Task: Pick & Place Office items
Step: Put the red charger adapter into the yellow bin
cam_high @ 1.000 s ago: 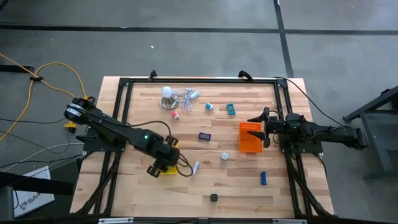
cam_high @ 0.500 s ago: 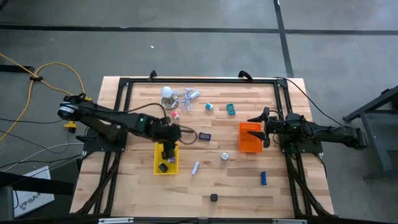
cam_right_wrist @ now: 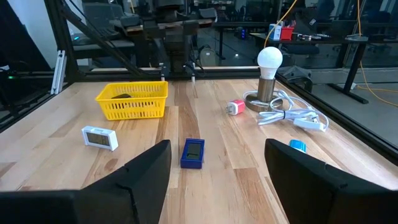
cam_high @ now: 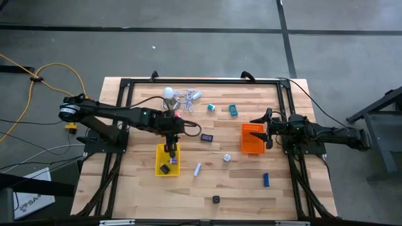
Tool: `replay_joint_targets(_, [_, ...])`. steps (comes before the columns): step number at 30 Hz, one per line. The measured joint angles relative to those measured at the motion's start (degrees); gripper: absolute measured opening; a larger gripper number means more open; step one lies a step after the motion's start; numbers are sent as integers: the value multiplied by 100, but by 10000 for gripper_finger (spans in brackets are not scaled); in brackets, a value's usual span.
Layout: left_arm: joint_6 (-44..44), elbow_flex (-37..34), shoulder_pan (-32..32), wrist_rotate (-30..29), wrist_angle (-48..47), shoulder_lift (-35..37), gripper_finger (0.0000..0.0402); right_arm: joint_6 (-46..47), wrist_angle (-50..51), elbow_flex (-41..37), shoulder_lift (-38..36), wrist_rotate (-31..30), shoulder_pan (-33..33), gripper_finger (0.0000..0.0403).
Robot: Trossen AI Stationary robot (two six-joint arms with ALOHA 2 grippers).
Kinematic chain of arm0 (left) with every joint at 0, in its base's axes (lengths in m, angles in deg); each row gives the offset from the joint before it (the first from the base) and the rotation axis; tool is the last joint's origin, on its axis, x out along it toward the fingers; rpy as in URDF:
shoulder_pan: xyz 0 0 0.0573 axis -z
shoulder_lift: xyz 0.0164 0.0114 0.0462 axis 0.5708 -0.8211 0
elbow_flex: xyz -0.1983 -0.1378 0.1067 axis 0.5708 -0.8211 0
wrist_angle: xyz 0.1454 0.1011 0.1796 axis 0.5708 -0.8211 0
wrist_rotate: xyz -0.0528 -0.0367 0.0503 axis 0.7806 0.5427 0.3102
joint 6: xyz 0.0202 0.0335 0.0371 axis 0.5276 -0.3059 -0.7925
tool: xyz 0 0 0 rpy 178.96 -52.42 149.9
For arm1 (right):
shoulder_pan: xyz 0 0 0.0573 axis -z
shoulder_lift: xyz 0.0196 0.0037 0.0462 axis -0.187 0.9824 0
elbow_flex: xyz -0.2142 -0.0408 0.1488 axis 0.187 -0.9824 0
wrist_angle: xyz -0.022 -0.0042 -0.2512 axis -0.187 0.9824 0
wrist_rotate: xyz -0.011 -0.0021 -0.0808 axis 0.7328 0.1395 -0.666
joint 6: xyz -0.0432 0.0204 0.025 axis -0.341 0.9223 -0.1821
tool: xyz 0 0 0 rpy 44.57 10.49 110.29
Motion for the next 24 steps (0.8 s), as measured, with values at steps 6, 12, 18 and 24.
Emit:
replay_joint_targets(6, [-1464,-1,-274,206,289,-74,175,0,2,2,0,2,0,248])
replay_joint_targets(12, [-2438,0,-629,463,366,-82,175,-1,0,2,0,2,0,248])
replay_joint_targets(18, [-2789,0,-1000,559,356,-82,175,0,0,0,0,2,0,248])
replay_joint_targets(24, [-3369,0,-1444,671,232,-97,175,0,0,1,0,1,0,248])
